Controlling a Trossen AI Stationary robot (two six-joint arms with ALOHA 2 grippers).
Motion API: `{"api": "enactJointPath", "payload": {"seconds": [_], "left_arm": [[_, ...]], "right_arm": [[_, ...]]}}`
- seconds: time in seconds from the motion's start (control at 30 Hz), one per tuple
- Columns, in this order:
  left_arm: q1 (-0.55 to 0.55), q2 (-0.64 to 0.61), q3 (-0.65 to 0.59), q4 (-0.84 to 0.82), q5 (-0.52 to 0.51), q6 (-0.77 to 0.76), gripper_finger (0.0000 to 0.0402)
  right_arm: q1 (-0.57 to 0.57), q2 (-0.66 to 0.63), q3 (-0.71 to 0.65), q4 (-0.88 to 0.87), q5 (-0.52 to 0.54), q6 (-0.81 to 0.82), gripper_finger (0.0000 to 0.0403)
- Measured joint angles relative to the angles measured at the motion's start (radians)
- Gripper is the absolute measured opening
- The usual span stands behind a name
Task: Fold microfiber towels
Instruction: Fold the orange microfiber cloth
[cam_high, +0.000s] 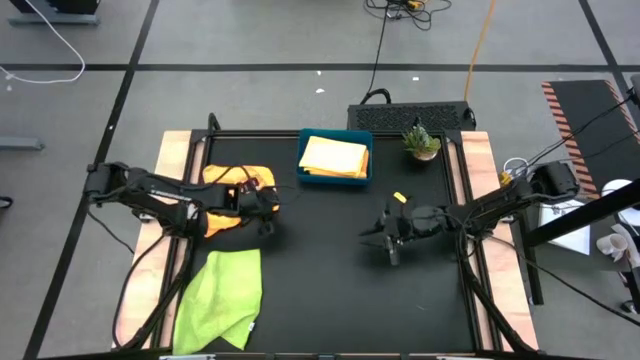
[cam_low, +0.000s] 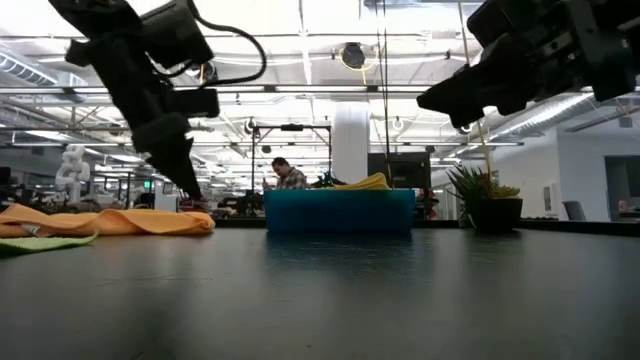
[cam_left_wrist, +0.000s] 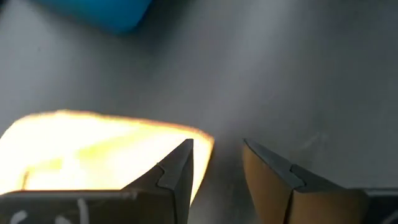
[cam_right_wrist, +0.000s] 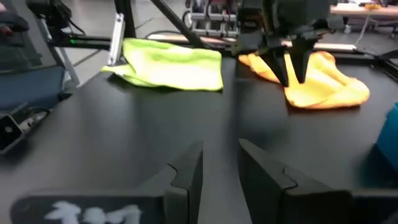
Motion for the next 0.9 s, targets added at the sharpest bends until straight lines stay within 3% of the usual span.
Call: {"api": "enactJointPath", "payload": {"seconds": [0.6, 0.7, 0.83, 0.9], "left_arm": [[-0.033, 0.235, 0.003, 0.043, -0.189, 0.01, 0.0173], [-0.044, 0.248, 0.008, 0.065, -0.202, 0.048, 0.0139], [-0.092, 0.255, 0.066, 0.056, -0.215, 0.093, 0.0031], [-0.112, 0.253, 0.114, 0.061, -0.215, 0.125, 0.0013]], "right_arm": [[0.013, 0.168, -0.003, 0.18, 0.02, -0.015, 0.0088], [0.01, 0.183, -0.008, 0.216, 0.021, -0.023, 0.0088], [-0.001, 0.188, -0.008, 0.21, 0.028, -0.025, 0.0088], [-0.006, 0.187, -0.008, 0.214, 0.039, -0.027, 0.0088]]}}
